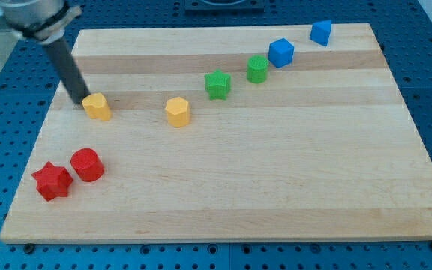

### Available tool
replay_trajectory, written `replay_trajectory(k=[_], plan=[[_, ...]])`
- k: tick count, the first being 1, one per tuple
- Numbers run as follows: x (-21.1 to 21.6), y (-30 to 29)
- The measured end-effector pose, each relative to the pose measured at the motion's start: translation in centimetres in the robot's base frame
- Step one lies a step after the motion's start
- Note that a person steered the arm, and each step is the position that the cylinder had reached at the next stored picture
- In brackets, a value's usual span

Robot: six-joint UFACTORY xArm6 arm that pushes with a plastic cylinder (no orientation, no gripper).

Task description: Push yellow heart from center left to top left

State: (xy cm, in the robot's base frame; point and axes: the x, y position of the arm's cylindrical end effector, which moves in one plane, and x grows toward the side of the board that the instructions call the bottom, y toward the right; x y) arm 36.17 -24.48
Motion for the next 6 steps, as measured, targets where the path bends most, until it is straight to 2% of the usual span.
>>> replay_trajectory(k=[1, 2, 3, 4, 5, 6], plan=[[2.3, -1.7], [7.9, -2.0], [8.9, 2.0], [3.6, 3.2], [-4.2, 3.2], [-8.4, 3.2]])
